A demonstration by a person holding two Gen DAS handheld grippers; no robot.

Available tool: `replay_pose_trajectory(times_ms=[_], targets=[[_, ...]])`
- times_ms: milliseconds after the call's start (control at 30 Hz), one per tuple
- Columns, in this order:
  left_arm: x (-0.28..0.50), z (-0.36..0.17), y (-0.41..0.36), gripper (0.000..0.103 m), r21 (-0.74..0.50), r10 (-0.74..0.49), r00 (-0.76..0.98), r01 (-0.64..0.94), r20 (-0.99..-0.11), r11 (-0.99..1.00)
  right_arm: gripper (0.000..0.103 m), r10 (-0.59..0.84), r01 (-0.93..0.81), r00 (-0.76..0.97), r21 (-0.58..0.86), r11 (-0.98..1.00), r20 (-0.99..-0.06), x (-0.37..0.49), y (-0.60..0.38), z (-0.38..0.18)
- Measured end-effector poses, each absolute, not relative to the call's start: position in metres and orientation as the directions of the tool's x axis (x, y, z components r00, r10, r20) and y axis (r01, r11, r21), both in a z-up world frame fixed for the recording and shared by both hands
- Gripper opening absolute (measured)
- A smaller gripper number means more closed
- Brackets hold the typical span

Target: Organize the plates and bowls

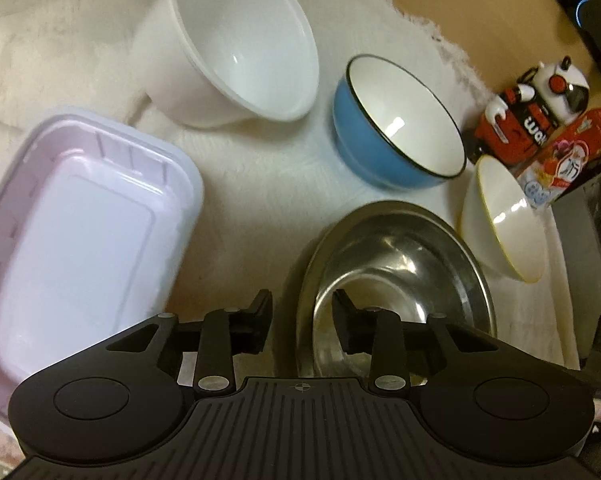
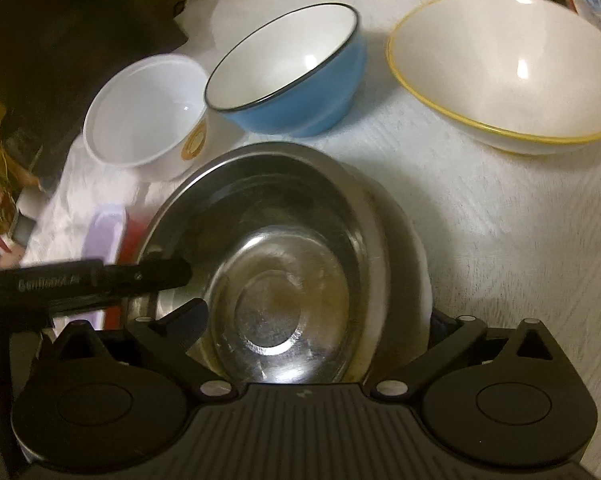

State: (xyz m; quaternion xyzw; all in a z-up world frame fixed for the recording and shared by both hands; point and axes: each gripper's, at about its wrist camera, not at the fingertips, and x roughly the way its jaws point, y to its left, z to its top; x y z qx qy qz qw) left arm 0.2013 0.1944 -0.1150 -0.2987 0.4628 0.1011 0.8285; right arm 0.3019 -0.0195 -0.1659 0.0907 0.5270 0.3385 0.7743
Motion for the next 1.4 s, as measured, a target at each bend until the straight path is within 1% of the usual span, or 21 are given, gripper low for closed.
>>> replay_pose_trajectory(times_ms=[167, 233, 300, 333, 367, 433, 500, 567, 633, 700, 733, 800, 867, 900, 1000, 1100, 1167, 1233, 1300, 1333, 1400], targets=[[0.199, -0.116, 0.195, 0.036, -0.391, -0.1, 0.543, -0.452, -0.833, 0.802, 0.103, 0.656, -0.364, 0.152, 0.575, 0.733, -0.74, 0.319, -0.028, -0.168], [0.198, -0.118, 0.195, 0.036, -0.397, -0.111, 0.539, -0.451, -0.835, 0.8, 0.103, 0.666, -0.379, 0.143, 0.581, 0.72, -0.732, 0.321, -0.028, -0.169], [0.199, -0.118, 0.193, 0.036, -0.393, -0.107, 0.54, -0.449, -0.835, 0.803, 0.101, 0.658, -0.391, 0.165, 0.564, 0.727, -0.734, 0.315, -0.028, -0.168], [0.199, -0.115, 0.192, 0.036, -0.385, -0.097, 0.542, -0.448, -0.835, 0.807, 0.097, 0.644, -0.402, 0.183, 0.541, 0.739, -0.743, 0.311, -0.027, -0.166], [0.199, -0.109, 0.191, 0.036, -0.371, -0.08, 0.549, -0.442, -0.832, 0.817, 0.095, 0.624, -0.42, 0.21, 0.506, 0.753, -0.753, 0.307, -0.025, -0.163], [0.199, -0.096, 0.189, 0.036, -0.342, -0.043, 0.57, -0.429, -0.821, 0.836, 0.095, 0.586, -0.474, 0.303, 0.414, 0.777, -0.751, 0.295, -0.025, -0.149], [0.201, -0.081, 0.187, 0.036, -0.313, 0.0, 0.595, -0.424, -0.804, 0.85, 0.095, 0.555, -0.525, 0.412, 0.31, 0.793, -0.723, 0.283, -0.026, -0.13], [0.204, -0.063, 0.184, 0.036, -0.312, 0.023, 0.637, -0.408, -0.771, 0.858, 0.095, 0.528, -0.547, 0.523, 0.212, 0.81, -0.669, 0.273, -0.033, -0.109], [0.213, -0.048, 0.177, 0.036, -0.347, -0.008, 0.681, -0.363, -0.732, 0.865, 0.095, 0.479, -0.512, 0.653, 0.124, 0.85, -0.586, 0.268, -0.047, -0.09], [0.23, -0.04, 0.166, 0.036, -0.402, -0.087, 0.706, -0.293, -0.703, 0.868, 0.096, 0.406, -0.429, 0.764, 0.076, 0.9, -0.502, 0.267, -0.066, -0.077], [0.241, -0.039, 0.158, 0.036, -0.423, -0.123, 0.707, -0.267, -0.697, 0.866, 0.096, 0.377, -0.396, 0.787, 0.069, 0.916, -0.489, 0.271, -0.077, -0.071], [0.262, -0.042, 0.14, 0.036, -0.458, -0.18, 0.698, -0.235, -0.694, 0.857, 0.096, 0.382, -0.385, 0.769, 0.106, 0.917, -0.513, 0.286, -0.101, -0.066], [0.286, -0.049, 0.122, 0.036, -0.482, -0.227, 0.688, -0.203, -0.69, 0.852, 0.096, 0.398, -0.373, 0.724, 0.166, 0.913, -0.563, 0.305, -0.127, -0.065], [0.296, -0.054, 0.115, 0.036, -0.481, -0.231, 0.682, -0.201, -0.694, 0.853, 0.096, 0.401, -0.361, 0.7, 0.192, 0.913, -0.591, 0.315, -0.138, -0.066], [0.329, -0.07, 0.096, 0.036, -0.44, -0.191, 0.641, -0.254, -0.744, 0.861, 0.095, 0.398, -0.328, 0.653, 0.233, 0.915, -0.644, 0.344, -0.16, -0.074], [0.351, -0.084, 0.088, 0.036, -0.398, -0.158, 0.601, -0.29, -0.784, 0.87, 0.092, 0.38, -0.33, 0.648, 0.207, 0.921, -0.659, 0.365, -0.162, -0.087], [0.366, -0.093, 0.082, 0.036, -0.371, -0.141, 0.575, -0.305, -0.806, 0.877, 0.088, 0.403, -0.355, 0.63, 0.215, 0.91, -0.664, 0.38, -0.157, -0.095], [0.374, -0.099, 0.082, 0.036, -0.35, -0.128, 0.557, -0.313, -0.82, 0.883, 0.081, 0.422, -0.372, 0.606, 0.229, 0.9, -0.674, 0.395, -0.15, -0.105], [0.382, -0.105, 0.08, 0.036, -0.341, -0.123, 0.539, -0.324, -0.833, 0.882, 0.078, 0.437, -0.384, 0.577, 0.243, 0.891, -0.69, 0.411, -0.14, -0.116], [0.385, -0.109, 0.079, 0.036, -0.344, -0.129, 0.537, -0.324, -0.834, 0.881, 0.075, 0.442, -0.388, 0.561, 0.249, 0.887, -0.699, 0.418, -0.135, -0.123], [0.39, -0.113, 0.079, 0.035, -0.345, -0.134, 0.532, -0.32, -0.836, 0.883, 0.063, 0.445, -0.388, 0.523, 0.262, 0.884, -0.727, 0.433, -0.124, -0.137]])
